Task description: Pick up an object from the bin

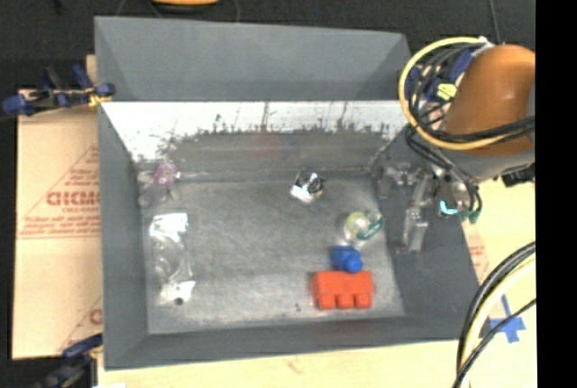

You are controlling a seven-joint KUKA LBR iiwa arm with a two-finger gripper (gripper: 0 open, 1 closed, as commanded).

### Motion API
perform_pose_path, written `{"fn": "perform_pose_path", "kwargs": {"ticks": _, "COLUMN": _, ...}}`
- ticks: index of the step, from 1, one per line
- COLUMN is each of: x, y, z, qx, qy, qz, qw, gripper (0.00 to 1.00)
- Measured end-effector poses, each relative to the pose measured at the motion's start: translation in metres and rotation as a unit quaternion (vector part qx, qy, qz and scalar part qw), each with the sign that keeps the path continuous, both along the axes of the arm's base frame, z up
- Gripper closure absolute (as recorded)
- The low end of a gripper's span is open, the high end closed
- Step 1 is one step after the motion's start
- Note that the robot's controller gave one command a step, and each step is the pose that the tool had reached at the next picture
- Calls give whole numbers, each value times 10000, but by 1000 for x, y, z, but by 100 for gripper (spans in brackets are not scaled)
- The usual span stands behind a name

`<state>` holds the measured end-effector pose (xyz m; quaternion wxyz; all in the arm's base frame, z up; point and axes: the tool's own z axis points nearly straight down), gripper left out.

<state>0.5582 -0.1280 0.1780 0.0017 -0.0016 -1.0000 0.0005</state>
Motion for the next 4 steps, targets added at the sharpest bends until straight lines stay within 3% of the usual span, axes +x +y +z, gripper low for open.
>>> {"fn": "perform_pose_path", "kwargs": {"ticks": 1, "x": -12, "y": 35, "z": -105, "qx": 5, "qy": -42, "qz": -788, "qw": 9969, "gripper": 0}}
{"fn": "perform_pose_path", "kwargs": {"ticks": 2, "x": -34, "y": 59, "z": -105, "qx": -1, "qy": -70, "qz": -1266, "qw": 9919, "gripper": 0}}
{"fn": "perform_pose_path", "kwargs": {"ticks": 3, "x": -32, "y": 59, "z": -104, "qx": -3, "qy": -85, "qz": -1243, "qw": 9922, "gripper": 100}}
{"fn": "perform_pose_path", "kwargs": {"ticks": 4, "x": -42, "y": 62, "z": -30, "qx": 5, "qy": -67, "qz": -1498, "qw": 9887, "gripper": 100}}
